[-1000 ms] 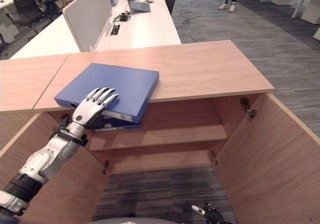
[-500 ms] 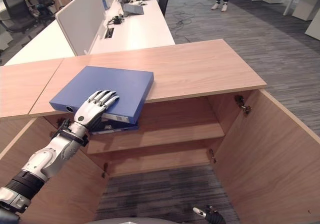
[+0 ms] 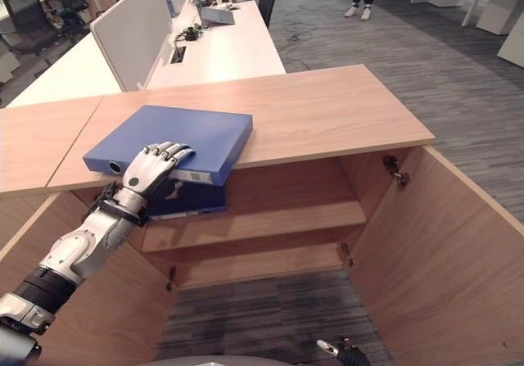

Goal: Put the empty folder in the office cabinet

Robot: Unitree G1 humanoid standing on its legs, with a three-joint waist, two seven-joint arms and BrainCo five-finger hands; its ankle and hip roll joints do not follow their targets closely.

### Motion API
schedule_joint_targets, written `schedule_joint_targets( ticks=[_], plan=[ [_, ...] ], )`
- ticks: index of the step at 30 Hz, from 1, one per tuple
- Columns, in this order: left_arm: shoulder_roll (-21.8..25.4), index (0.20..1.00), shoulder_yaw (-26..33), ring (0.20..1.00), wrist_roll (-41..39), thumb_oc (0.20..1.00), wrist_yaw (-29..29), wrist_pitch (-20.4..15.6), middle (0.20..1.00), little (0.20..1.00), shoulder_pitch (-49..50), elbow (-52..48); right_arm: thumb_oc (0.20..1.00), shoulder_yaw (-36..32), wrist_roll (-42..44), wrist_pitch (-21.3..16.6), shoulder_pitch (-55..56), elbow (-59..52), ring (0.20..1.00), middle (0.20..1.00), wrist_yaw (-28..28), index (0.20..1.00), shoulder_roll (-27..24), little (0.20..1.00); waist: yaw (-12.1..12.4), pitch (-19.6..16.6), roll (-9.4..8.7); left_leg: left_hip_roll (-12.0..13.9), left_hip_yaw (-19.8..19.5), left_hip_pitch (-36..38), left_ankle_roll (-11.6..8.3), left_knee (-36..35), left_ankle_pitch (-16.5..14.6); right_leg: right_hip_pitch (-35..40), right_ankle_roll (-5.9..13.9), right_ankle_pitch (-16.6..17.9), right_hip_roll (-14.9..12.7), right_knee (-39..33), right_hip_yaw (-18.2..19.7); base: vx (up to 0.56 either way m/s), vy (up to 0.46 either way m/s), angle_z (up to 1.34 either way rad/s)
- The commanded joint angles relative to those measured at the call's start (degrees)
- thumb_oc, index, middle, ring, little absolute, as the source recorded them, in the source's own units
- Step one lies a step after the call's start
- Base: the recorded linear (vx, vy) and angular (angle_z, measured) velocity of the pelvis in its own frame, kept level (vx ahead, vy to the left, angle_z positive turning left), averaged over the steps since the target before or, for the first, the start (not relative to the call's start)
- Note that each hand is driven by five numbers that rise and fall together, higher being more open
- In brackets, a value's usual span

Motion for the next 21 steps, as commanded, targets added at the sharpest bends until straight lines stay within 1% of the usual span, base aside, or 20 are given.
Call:
schedule_joint_targets(
  ticks=[1, 5, 9, 10, 13, 14, 16, 18, 20, 21],
  plan=[
    [0.87, 0.2, 0.76, 0.2, -0.52, 0.2, -1.61, 0.14, 0.2, 0.2, -4.89, 4.22, 1.0, -0.93, 2.72, -0.66, -3.5, 1.57, 1.0, 1.0, -0.13, 1.0, 0.88, 1.0, -0.14, 2.49, -2.75, 1.33, -1.31, 5.32, -3.34, 0.77, -6.78, 2.51, 3.86, -2.1, -2.45, 0.54, 3.68, 0.0, 0.0, 0.0],
    [0.59, 0.2, 1.54, 0.2, -1.55, 0.2, -1.55, 0.15, 0.2, 0.2, -4.59, 3.83, 1.0, -1.05, 3.19, -0.61, -3.78, 1.8, 1.0, 1.0, -0.29, 1.0, 1.13, 1.0, -0.01, 2.44, -2.81, 1.33, -1.35, 5.26, -3.33, 0.77, -6.71, 2.53, 3.84, -2.04, -2.44, 0.55, 3.56, 0.0, 0.0, 0.0],
    [-0.12, 0.2, 5.8, 0.2, -6.55, 0.2, -0.23, 0.35, 0.2, 0.2, -4.93, 1.11, 1.0, -0.99, 4.03, -0.46, -4.17, 1.49, 1.0, 1.0, -0.27, 1.0, 1.73, 1.0, 0.39, 2.3, -2.85, 1.32, -1.59, 5.37, -3.39, 0.77, -6.63, 2.76, 3.77, -2.07, -2.54, 0.52, 3.37, 0.0, 0.0, 0.0],
    [-0.08, 0.2, 5.92, 0.2, -6.63, 0.2, -0.33, 0.39, 0.2, 0.2, -4.86, 0.97, 1.0, -0.97, 4.02, -0.45, -4.23, 1.5, 1.0, 1.0, -0.27, 1.0, 1.7, 1.0, 0.34, 2.34, -2.83, 1.31, -1.6, 5.37, -3.38, 0.77, -6.63, 2.77, 3.77, -2.08, -2.54, 0.52, 3.36, 0.0, 0.0, 0.0],
    [-0.46, 0.2, 10.33, 0.2, -12.2, 0.2, 1.5, 0.49, 0.2, 0.2, -7.66, -2.74, 1.0, -0.52, 4.12, -0.38, -4.64, 1.03, 1.0, 1.0, -0.24, 1.0, 2.06, 1.0, 0.65, 2.18, -2.73, 1.21, -2.03, 5.32, -3.38, 0.77, -6.49, 2.99, 3.68, -2.18, -2.62, 0.51, 3.12, 0.0, 0.0, 0.0],
    [-0.46, 0.2, 10.33, 0.2, -12.2, 0.2, 1.5, 0.49, 0.2, 0.2, -7.66, -2.74, 1.0, -0.52, 4.12, -0.38, -4.64, 1.03, 1.0, 1.0, -0.24, 1.0, 2.06, 1.0, 0.65, 2.18, -2.73, 1.21, -2.03, 5.32, -3.38, 0.77, -6.49, 2.99, 3.68, -2.18, -2.62, 0.51, 3.12, 0.0, 0.0, 0.0],
    [-0.3, 0.2, 13.75, 0.2, -16.39, 0.2, 2.67, 0.0, 0.2, 0.2, -9.3, -5.88, 1.0, 0.17, 4.25, -0.35, -5.27, 1.14, 1.0, 1.0, -0.01, 1.0, 2.3, 1.0, 0.87, 2.08, -2.56, 1.16, -2.43, 5.25, -3.42, 0.77, -6.34, 3.11, 3.61, -2.25, -2.66, 0.53, 2.87, 0.0, -0.013, 0.02],
    [-0.06, 0.2, 15.48, 0.2, -18.9, 0.2, 3.39, -0.6, 0.2, 0.2, -10.35, -7.41, 1.0, 0.39, 4.36, -0.34, -5.6, 0.92, 1.0, 1.0, 0.07, 1.0, 2.46, 1.0, 1.13, 1.99, -2.44, 1.1, -2.64, 5.17, -3.42, 0.77, -6.27, 3.15, 3.6, -2.23, -2.71, 0.5, 2.75, 0.0, -0.007, 0.02],
    [-0.12, 0.2, 17.95, 0.2, -23.79, 0.2, 3.81, -1.54, 0.2, 0.2, -11.81, -9.15, 1.0, 0.99, 4.44, -0.27, -6.23, 0.69, 1.0, 1.0, 0.31, 1.0, 2.7, 1.0, 1.31, 1.78, -2.24, 0.96, -2.87, 5.04, -3.41, 0.77, -6.14, 3.23, 3.5, -2.23, -2.74, 0.49, 2.57, 0.0, 0.0, 0.0],
    [-0.06, 0.2, 18.02, 0.2, -23.94, 0.2, 3.74, -1.53, 0.2, 0.2, -11.82, -9.2, 1.0, 1.0, 4.45, -0.26, -6.29, 0.7, 1.0, 1.0, 0.31, 1.0, 2.68, 1.0, 1.27, 1.82, -2.23, 0.97, -2.89, 5.01, -3.41, 0.77, -6.13, 3.22, 3.5, -2.23, -2.74, 0.5, 2.54, -0.01, -0.012, 0.04]
  ],
)
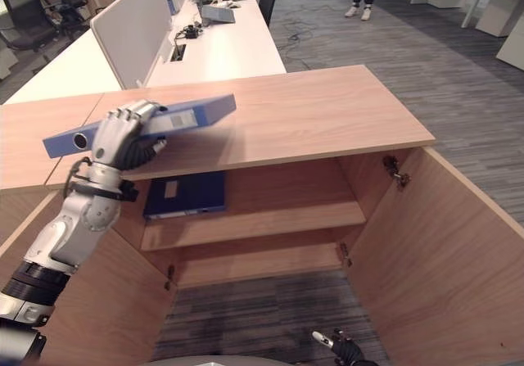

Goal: Put the empty folder in the office cabinet

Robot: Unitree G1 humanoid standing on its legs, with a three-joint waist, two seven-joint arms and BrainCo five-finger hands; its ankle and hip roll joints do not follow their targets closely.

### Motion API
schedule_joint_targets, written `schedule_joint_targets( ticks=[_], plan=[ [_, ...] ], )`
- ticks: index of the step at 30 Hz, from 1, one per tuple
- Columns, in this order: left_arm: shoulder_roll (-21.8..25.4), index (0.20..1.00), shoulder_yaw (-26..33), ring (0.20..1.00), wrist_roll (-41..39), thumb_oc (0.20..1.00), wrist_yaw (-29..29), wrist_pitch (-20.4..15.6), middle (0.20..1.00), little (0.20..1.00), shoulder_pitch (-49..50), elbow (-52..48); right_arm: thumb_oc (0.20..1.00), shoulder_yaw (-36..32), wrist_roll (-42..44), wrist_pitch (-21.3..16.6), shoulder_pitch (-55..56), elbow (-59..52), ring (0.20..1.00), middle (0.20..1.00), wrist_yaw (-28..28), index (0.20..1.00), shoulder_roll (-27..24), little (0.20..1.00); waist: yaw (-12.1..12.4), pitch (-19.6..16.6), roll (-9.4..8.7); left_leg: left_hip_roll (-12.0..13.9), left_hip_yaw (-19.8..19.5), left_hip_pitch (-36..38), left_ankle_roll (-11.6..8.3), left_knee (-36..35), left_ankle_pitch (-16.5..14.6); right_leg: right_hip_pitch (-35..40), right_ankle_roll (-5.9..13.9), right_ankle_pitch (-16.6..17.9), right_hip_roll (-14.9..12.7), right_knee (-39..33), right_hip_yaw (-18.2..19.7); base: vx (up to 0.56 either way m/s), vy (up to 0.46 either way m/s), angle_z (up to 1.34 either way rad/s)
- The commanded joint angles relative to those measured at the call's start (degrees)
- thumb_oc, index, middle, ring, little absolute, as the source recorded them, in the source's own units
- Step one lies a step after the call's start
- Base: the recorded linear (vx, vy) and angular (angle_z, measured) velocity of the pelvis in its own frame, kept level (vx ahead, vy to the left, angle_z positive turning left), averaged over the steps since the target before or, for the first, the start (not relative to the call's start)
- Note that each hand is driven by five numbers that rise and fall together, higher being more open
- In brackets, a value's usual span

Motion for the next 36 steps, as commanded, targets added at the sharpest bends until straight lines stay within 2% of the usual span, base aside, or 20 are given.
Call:
schedule_joint_targets(
  ticks=[1, 10, 14, 15, 18, 28, 31, 32, 36],
  plan=[
    [1.62, 0.2, 4.24, 0.2, -7.99, 0.2, 3.7, -1.99, 0.2, 0.2, -11.91, -0.17, 1.0, 0.85, 2.22, -0.8, -3.99, 0.76, 1.0, 1.0, 0.37, 1.0, 1.38, 1.0, 1.08, 1.2, -1.84, 0.96, -2.54, 4.59, -3.41, 0.75, -6.09, 2.26, 3.61, -2.32, -2.74, 0.52, 2.92, 0.0, -0.006, 0.04],
    [1.52, 0.2, 10.13, 0.2, -25.42, 0.2, 2.28, -7.33, 0.2, 0.2, -12.02, -8.2, 1.0, 1.82, 2.21, -0.42, -5.36, 0.54, 1.0, 1.0, 1.25, 1.0, 1.59, 1.0, 2.06, 1.08, -1.36, 0.84, -3.49, 4.19, -3.39, 0.75, -5.71, 2.41, 3.53, -2.25, -2.88, 0.6, 2.19, 0.0, -0.009, 0.04],
    [1.19, 0.2, 11.96, 0.2, -32.77, 0.2, -0.6, -9.78, 0.2, 0.2, -10.46, -12.04, 1.0, 1.7, 2.55, -0.27, -5.88, 0.98, 1.0, 1.0, 1.48, 1.0, 1.74, 1.0, 2.51, 1.01, -1.29, 0.76, -3.84, 4.0, -3.38, 0.75, -5.66, 2.51, 3.45, -2.26, -2.89, 0.54, 1.94, 0.0, -0.006, 0.02],
    [0.63, 0.2, 12.72, 0.2, -38.46, 0.2, -2.93, -11.11, 0.2, 0.2, -9.36, -14.36, 1.0, 1.47, 2.81, -0.07, -6.24, 1.14, 1.0, 1.0, 1.57, 1.0, 1.83, 1.0, 2.85, 1.09, -1.24, 0.66, -4.11, 3.88, -3.35, 0.75, -5.57, 2.59, 3.38, -2.23, -2.92, 0.53, 1.71, 0.0, 0.0, 0.0],
    [0.1, 0.2, 13.5, 0.2, -46.26, 0.2, -7.23, -12.4, 0.2, 0.2, -7.1, -17.55, 1.0, 1.27, 2.74, 0.19, -6.64, 1.04, 1.0, 1.0, 1.89, 1.0, 1.72, 1.0, 3.38, 1.14, -1.13, 0.56, -4.64, 3.75, -3.31, 0.75, -5.58, 2.8, 3.27, -2.23, -3.01, 0.52, 1.39, -0.02, -0.007, 0.12],
    [-1.77, 0.2, 16.35, 0.2, -64.06, 0.2, -14.6, -14.13, 0.2, 0.2, -1.87, -23.05, 1.0, 2.1, 2.08, 0.8, -7.84, 1.87, 1.0, 1.0, 2.55, 1.0, 1.97, 1.0, 4.88, 1.43, -1.02, 0.38, -5.89, 3.25, -3.29, 0.75, -5.34, 3.25, 3.08, -2.34, -3.11, 0.43, 0.49, 0.0, -0.002, 0.04],
    [-2.08, 0.2, 16.81, 0.2, -68.33, 0.2, -16.8, -14.1, 0.2, 0.2, -0.47, -23.38, 1.0, 2.15, 1.84, 0.83, -8.13, 2.24, 1.0, 1.0, 2.61, 1.0, 1.93, 1.0, 5.04, 1.47, -1.0, 0.35, -6.08, 3.15, -3.28, 0.75, -5.33, 3.29, 3.05, -2.3, -3.16, 0.42, 0.42, -0.01, -0.001, 0.06],
    [-1.66, 0.2, 17.17, 0.2, -73.35, 0.2, -19.35, -13.62, 0.2, 0.2, 1.82, -23.35, 1.0, 2.24, 1.31, 1.05, -8.44, 2.79, 1.0, 1.0, 2.81, 1.0, 1.88, 1.0, 5.46, 1.67, -0.83, 0.32, -6.33, 3.04, -3.24, 0.75, -5.3, 3.29, 2.98, -2.24, -3.14, 0.47, 0.26, -0.01, 0.0, 0.1],
    [-0.54, 0.2, 17.24, 0.2, -78.9, 0.2, -22.03, -12.43, 0.2, 0.2, 4.39, -22.51, 1.0, 2.17, 0.82, 1.2, -8.7, 3.2, 1.0, 1.0, 2.96, 1.0, 1.66, 1.0, 5.73, 1.78, -0.67, 0.29, -6.44, 2.98, -3.19, 0.75, -5.23, 3.46, 2.93, -2.21, -3.11, 0.47, 0.11, -0.01, 0.002, 0.06]
  ],
)
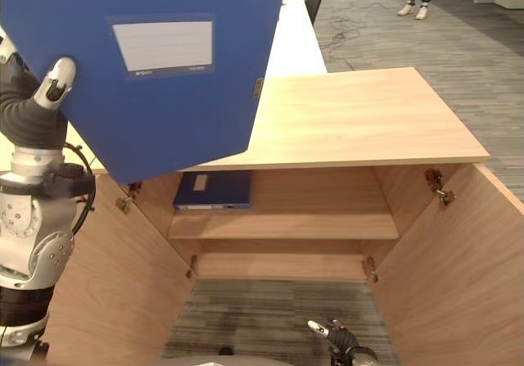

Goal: Put the empty folder in the office cabinet

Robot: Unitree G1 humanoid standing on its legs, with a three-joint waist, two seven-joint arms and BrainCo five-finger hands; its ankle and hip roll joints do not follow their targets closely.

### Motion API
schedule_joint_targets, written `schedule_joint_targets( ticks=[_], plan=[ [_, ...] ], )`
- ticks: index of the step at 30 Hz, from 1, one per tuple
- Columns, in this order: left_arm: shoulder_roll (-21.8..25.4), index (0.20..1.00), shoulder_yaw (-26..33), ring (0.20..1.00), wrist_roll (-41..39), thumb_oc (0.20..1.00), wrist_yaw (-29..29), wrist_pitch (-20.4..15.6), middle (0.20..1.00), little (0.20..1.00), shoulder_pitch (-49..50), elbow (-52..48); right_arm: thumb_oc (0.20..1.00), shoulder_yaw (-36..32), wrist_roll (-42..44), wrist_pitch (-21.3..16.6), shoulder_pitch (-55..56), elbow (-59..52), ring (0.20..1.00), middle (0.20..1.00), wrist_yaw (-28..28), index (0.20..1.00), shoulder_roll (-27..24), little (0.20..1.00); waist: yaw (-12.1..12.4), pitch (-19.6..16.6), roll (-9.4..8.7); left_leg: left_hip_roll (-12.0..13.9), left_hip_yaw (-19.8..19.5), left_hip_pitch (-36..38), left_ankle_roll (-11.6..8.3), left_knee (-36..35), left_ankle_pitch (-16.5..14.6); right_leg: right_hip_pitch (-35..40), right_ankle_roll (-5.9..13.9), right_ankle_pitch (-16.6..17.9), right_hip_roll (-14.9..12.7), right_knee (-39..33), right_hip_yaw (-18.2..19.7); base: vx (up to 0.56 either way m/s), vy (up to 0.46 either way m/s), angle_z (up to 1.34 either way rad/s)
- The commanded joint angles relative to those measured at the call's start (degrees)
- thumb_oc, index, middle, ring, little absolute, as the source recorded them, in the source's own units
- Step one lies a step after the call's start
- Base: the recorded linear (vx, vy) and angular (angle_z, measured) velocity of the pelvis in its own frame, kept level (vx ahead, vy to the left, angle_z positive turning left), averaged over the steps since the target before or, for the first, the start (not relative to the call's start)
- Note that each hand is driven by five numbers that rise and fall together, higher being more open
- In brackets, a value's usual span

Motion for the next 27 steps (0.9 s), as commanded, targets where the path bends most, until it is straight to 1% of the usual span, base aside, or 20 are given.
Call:
schedule_joint_targets(
  ticks=[1, 3, 8, 9, 10, 16, 17, 19, 20, 22, 24, 25, 27],
  plan=[
    [5.23, 0.2, 4.53, 0.2, -10.47, 0.2, -4.29, -0.65, 0.2, 0.2, -2.09, -0.19, 1.0, 1.92, 0.69, -0.47, -5.63, 2.09, 1.0, 1.0, 1.15, 1.0, 1.68, 1.0, 0.64, 1.83, -2.84, 0.59, -2.34, 3.63, -2.95, 0.26, -5.53, 1.79, 3.24, -1.52, -3.31, 0.16, 4.07, 0.0, 0.0, 0.0],
    [6.33, 0.2, 4.49, 0.2, -11.55, 0.2, -5.04, -0.31, 0.2, 0.2, -1.59, 0.44, 1.0, 2.02, 0.69, -0.42, -5.72, 2.16, 1.0, 1.0, 1.21, 1.0, 1.63, 1.0, 0.63, 1.82, -2.82, 0.56, -2.34, 3.6, -2.94, 0.26, -5.51, 1.73, 3.25, -1.5, -3.31, 0.17, 4.06, 0.0, 0.0, 0.0],
    [11.08, 0.2, 3.98, 0.2, -15.49, 0.2, -8.26, 2.9, 0.2, 0.2, 2.39, 1.62, 1.0, 2.01, 0.89, -0.08, -5.91, 1.88, 1.0, 1.0, 1.46, 1.0, 1.41, 1.0, 0.83, 1.83, -2.6, 0.51, -2.35, 3.56, -2.83, 0.26, -5.38, 1.71, 3.33, -1.27, -3.44, 0.19, 4.13, 0.0, 0.0, 0.0],
    [11.09, 0.2, 3.99, 0.2, -15.5, 0.2, -8.26, 2.89, 0.2, 0.2, 2.4, 1.62, 1.0, 2.02, 0.89, -0.08, -5.9, 1.88, 1.0, 1.0, 1.46, 1.0, 1.42, 1.0, 0.83, 1.83, -2.6, 0.51, -2.35, 3.56, -2.83, 0.26, -5.37, 1.7, 3.33, -1.27, -3.44, 0.19, 4.13, 0.0, 0.0, 0.0],
    [12.66, 0.2, 2.84, 0.2, -15.23, 0.2, -8.77, 4.62, 0.2, 0.2, 4.23, 1.96, 1.0, 2.15, 1.11, 0.14, -6.28, 1.39, 1.0, 1.0, 1.4, 1.0, 1.15, 1.0, 0.91, 1.97, -2.58, 0.47, -2.31, 3.53, -2.76, 0.26, -5.31, 1.6, 3.34, -1.16, -3.46, 0.22, 4.18, 0.0, 0.0, 0.0],
    [12.65, 0.2, 0.46, 0.2, -13.84, 0.2, -9.17, 6.48, 0.2, 0.2, 5.76, 2.62, 1.0, 2.29, 2.73, 0.14, -6.24, -3.28, 1.0, 1.0, 1.27, 1.0, 0.86, 1.0, 0.89, 2.05, -2.79, 0.43, -2.22, 3.51, -2.67, 0.26, -5.32, 1.5, 3.37, -1.06, -3.52, 0.23, 4.3, 0.0, 0.0, 0.0],
    [12.16, 0.2, -0.6, 0.2, -12.02, 0.2, -9.33, 7.33, 0.2, 0.2, 6.75, 2.71, 1.0, 2.27, 4.45, -0.13, -6.01, -9.22, 1.0, 1.0, 1.32, 1.0, 0.35, 1.0, 0.74, 2.24, -2.97, 0.43, -2.07, 3.48, -2.65, 0.26, -5.33, 1.35, 3.47, -1.03, -3.63, 0.28, 4.43, 0.0, 0.0, 0.0],
    [12.11, 0.2, -0.6, 0.2, -11.98, 0.2, -9.31, 7.35, 0.2, 0.2, 6.81, 2.67, 1.0, 2.28, 4.47, -0.03, -5.87, -9.41, 1.0, 1.0, 1.27, 1.0, 0.29, 1.0, 0.74, 2.2, -2.94, 0.43, -2.06, 3.49, -2.65, 0.26, -5.33, 1.35, 3.47, -1.04, -3.63, 0.28, 4.45, 0.0, 0.0, 0.0],
    [11.7, 0.2, -1.03, 0.2, -11.18, 0.2, -9.38, 7.88, 0.2, 0.2, 7.56, 2.87, 1.0, 2.25, 5.83, -0.36, -5.64, -14.54, 1.0, 1.0, 1.39, 1.0, -0.28, 1.0, 0.62, 2.29, -3.09, 0.4, -1.95, 3.51, -2.63, 0.26, -5.39, 1.19, 3.51, -0.96, -3.68, 0.32, 4.49, 0.0, 0.0, 0.0],
    [11.5, 0.2, -1.5, 0.2, -10.15, 0.2, -9.65, 8.41, 0.2, 0.2, 7.96, 3.25, 1.0, 2.13, 7.21, -0.65, -5.15, -21.33, 1.0, 1.0, 1.46, 1.0, -1.34, 1.0, 0.49, 2.29, -3.24, 0.46, -1.75, 3.49, -2.61, 0.26, -5.43, 1.09, 3.56, -0.94, -3.72, 0.34, 4.62, 0.0, 0.0, 0.0],
    [11.06, 0.2, -2.23, 0.2, -8.35, 0.2, -10.02, 8.93, 0.2, 0.2, 8.3, 4.01, 1.0, 1.93, 9.53, -1.16, -4.71, -33.75, 1.0, 1.0, 2.36, 1.0, -3.99, 1.0, 0.23, 2.23, -3.58, 0.45, -1.36, 3.65, -2.5, 0.26, -5.56, 0.94, 3.62, -0.83, -3.87, 0.3, 4.98, -0.01, 0.007, -0.02],
    [11.02, 0.2, -2.24, 0.2, -8.33, 0.2, -10.03, 8.93, 0.2, 0.2, 8.3, 4.02, 1.0, 1.91, 9.54, -1.07, -4.61, -33.91, 1.0, 1.0, 2.32, 1.0, -4.05, 1.0, 0.24, 2.22, -3.56, 0.45, -1.35, 3.67, -2.5, 0.26, -5.57, 0.94, 3.62, -0.83, -3.87, 0.31, 4.99, 0.0, 0.0, 0.0],
    [10.24, 0.2, -2.51, 0.2, -7.55, 0.2, -10.56, 9.29, 0.2, 0.2, 8.8, 4.36, 1.0, 2.03, 11.03, -1.15, -4.58, -38.28, 1.0, 1.0, 3.12, 1.0, -4.8, 1.0, 0.08, 2.14, -3.7, 0.47, -1.18, 3.74, -2.47, 0.26, -5.65, 0.94, 3.66, -0.82, -3.97, 0.27, 5.13, 0.0, 0.0, 0.0]
  ],
)
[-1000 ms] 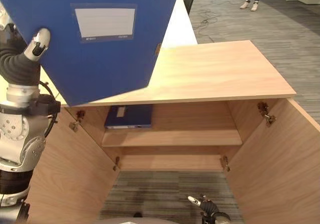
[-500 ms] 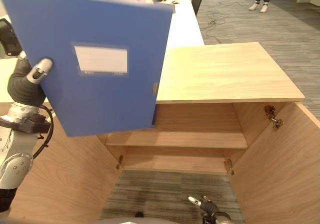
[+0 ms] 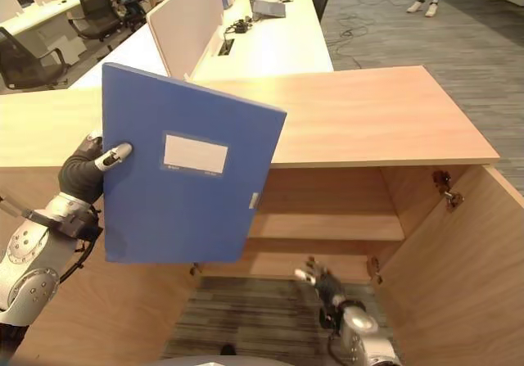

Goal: Put the empty folder in the office cabinet

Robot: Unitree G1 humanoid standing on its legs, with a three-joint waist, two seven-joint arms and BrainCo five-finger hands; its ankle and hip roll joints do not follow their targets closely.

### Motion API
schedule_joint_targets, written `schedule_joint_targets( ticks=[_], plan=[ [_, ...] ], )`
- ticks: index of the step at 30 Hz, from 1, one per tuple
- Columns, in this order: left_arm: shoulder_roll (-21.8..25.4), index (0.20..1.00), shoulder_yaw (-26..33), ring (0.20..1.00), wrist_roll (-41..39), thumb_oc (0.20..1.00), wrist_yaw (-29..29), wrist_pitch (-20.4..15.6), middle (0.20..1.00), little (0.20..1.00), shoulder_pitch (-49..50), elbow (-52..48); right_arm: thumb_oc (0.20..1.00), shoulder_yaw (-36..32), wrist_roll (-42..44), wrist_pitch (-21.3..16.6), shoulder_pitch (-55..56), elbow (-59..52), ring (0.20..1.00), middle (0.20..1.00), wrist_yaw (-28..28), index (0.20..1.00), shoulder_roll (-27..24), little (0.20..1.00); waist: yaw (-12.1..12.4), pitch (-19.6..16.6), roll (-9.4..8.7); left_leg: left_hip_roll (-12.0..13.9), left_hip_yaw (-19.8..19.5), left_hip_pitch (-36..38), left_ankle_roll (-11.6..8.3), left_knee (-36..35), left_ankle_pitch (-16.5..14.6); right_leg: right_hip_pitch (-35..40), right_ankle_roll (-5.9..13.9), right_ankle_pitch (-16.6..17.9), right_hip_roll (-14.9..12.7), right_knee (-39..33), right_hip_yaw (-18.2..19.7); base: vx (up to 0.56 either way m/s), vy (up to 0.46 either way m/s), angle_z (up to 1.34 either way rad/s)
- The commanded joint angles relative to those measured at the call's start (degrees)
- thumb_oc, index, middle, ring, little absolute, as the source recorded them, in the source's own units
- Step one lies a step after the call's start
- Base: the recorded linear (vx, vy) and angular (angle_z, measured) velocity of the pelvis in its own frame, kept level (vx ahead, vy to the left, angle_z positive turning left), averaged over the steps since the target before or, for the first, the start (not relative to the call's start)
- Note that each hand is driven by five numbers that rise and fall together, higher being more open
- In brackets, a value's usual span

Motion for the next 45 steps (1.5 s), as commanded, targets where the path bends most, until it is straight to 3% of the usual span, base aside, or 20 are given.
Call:
schedule_joint_targets(
  ticks=[1, 10, 15, 25, 45],
  plan=[
    [1.38, 0.2, 1.38, 0.2, 2.05, 0.2, -0.79, -2.33, 0.2, 0.2, -3.51, 0.05, 1.0, 0.34, 4.81, -2.04, -4.04, -3.26, 1.0, 1.0, 2.06, 1.0, 0.13, 1.0, -0.29, 1.6, -3.55, 0.49, -1.28, 3.9, -2.46, 0.25, -5.67, 1.14, 3.67, -0.71, -3.97, 0.27, 5.07, 0.0, 0.0, 0.0],
    [-3.07, 0.2, -0.56, 0.2, 5.8, 0.2, -1.53, -1.31, 0.2, 0.2, -4.22, 0.3, 1.0, 5.62, 9.96, 0.3, -4.04, -17.84, 1.0, 1.0, 6.57, 1.0, -0.54, 1.0, -0.74, 1.4, -4.15, 0.76, -0.83, 3.9, -2.49, 0.25, -5.63, 0.81, 3.57, -0.65, -4.0, 0.26, 5.5, 0.0, 0.0, 0.0],
    [-3.9, 0.2, -1.94, 0.2, 6.85, 0.2, -1.81, -1.09, 0.2, 0.2, -5.14, 0.28, 1.0, 7.92, 12.08, 0.81, -5.95, -20.58, 1.0, 1.0, 7.28, 1.0, -0.29, 1.0, -0.81, 1.42, -4.29, 0.88, -0.74, 3.98, -2.51, 0.25, -5.61, 0.74, 3.53, -0.62, -3.96, 0.28, 5.82, 0.0, 0.0, -0.01],
    [-6.26, 0.2, -6.22, 0.2, 7.24, 0.2, -2.03, -0.55, 0.2, 0.2, -8.19, 0.25, 1.0, 12.33, 16.03, 0.96, -11.82, -23.58, 1.0, 1.0, 6.69, 1.0, 1.58, 1.0, -1.02, 1.36, -4.24, 1.02, -0.56, 4.03, -2.49, 0.25, -5.52, 0.56, 3.36, -0.62, -3.88, 0.28, 6.15, 0.0, 0.0, 0.0],
    [-8.99, 0.2, -11.8, 0.2, 6.09, 0.2, -3.42, 1.38, 0.2, 0.2, -9.97, -0.1, 1.0, 14.41, 19.23, -0.02, -19.19, -26.5, 1.0, 1.0, 4.68, 1.0, 3.98, 1.0, -1.14, 1.61, -4.21, 1.36, -0.16, 4.22, -2.41, 0.25, -5.66, 0.41, 3.23, -0.55, -3.81, 0.31, 6.51, 0.0, 0.0, 0.0]
  ],
)
